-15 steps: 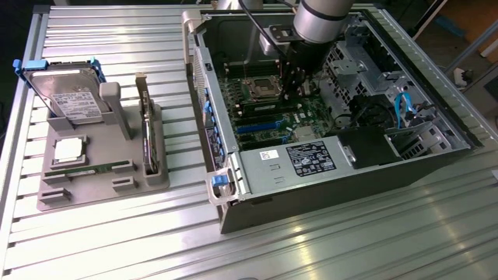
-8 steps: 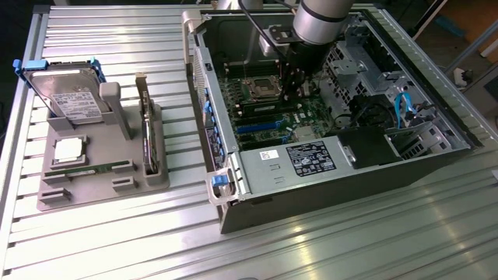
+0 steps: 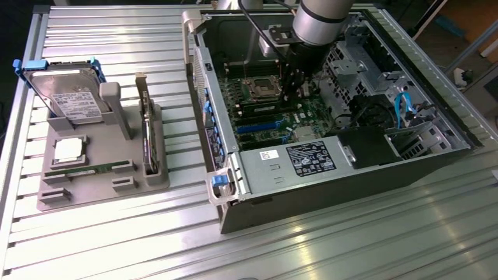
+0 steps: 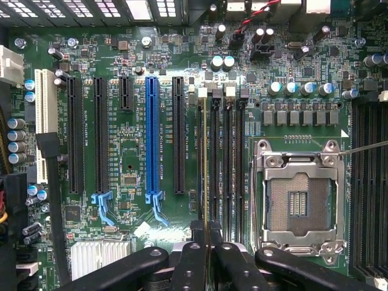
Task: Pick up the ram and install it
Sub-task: 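Insert the ram into the slot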
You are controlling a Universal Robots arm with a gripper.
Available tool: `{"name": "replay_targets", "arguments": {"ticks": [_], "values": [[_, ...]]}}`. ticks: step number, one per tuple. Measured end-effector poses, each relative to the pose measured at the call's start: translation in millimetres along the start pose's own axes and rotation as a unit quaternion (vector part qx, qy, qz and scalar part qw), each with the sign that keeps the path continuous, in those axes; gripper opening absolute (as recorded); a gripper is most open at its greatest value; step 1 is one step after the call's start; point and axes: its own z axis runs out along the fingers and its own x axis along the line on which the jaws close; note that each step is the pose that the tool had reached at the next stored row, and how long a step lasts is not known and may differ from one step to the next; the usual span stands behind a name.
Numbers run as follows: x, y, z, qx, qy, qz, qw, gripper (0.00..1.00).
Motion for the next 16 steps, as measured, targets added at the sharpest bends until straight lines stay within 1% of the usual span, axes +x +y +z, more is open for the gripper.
{"name": "replay_targets", "arguments": {"ticks": [7, 9, 10, 11, 16], "values": [[0.3, 0.0, 0.1, 0.0001, -0.0002, 0.000, 1.0000, 0.13], [0.4, 0.0, 0.0, 0.0000, 0.0000, 0.000, 1.0000, 0.25], [0.4, 0.0, 0.0, 0.0000, 0.0000, 0.000, 1.0000, 0.25], [0.4, 0.0, 0.0, 0.0000, 0.0001, 0.000, 1.0000, 0.32], [0.4, 0.0, -0.3, 0.0000, 0.0001, 0.000, 1.0000, 0.32]]}}
